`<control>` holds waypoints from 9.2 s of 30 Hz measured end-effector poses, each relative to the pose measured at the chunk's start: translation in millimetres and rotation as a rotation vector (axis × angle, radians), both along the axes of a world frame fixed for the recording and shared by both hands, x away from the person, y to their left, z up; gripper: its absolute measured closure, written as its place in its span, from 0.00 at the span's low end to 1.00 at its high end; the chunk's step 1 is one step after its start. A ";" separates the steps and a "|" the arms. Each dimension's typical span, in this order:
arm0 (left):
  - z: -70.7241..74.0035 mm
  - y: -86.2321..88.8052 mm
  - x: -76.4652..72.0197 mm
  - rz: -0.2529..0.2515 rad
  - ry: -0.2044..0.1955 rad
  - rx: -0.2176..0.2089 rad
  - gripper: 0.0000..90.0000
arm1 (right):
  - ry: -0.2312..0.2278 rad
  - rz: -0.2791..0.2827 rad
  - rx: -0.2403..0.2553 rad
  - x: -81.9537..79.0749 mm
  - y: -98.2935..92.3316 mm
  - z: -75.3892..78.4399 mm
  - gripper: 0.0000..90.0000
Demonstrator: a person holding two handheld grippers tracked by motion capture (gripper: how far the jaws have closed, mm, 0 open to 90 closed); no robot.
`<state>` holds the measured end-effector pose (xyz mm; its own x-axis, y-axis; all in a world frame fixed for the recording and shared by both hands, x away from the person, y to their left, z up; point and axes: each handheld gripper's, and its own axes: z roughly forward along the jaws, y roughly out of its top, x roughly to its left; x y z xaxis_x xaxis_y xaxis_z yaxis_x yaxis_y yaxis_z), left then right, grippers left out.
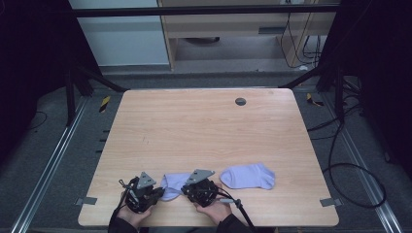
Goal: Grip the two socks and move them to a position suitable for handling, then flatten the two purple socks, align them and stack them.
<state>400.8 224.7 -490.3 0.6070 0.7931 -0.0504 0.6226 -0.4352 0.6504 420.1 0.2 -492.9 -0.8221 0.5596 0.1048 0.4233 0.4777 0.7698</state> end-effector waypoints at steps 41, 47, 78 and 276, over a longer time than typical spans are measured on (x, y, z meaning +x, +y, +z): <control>2.7 4.4 -0.6 0.117 0.010 0.016 0.67 | -0.033 -0.293 0.003 92.2 -10.4 -1.9 0.76; 2.1 2.8 -0.3 0.106 0.017 0.018 0.75 | -0.021 -0.312 -0.019 94.9 -9.9 -6.8 0.81; 19.9 13.5 45.2 0.096 -0.063 0.121 0.96 | -0.010 -0.334 0.067 43.2 -37.2 1.9 0.98; 14.1 43.5 40.3 0.196 -0.079 0.059 0.59 | -0.002 -0.315 -0.043 67.6 -26.1 12.9 0.61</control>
<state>441.1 268.2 -476.2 0.4411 0.8965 0.0411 0.6474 -0.3496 0.6773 487.7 -25.9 -480.0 -0.6082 0.7903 0.0742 0.5538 0.3554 0.7530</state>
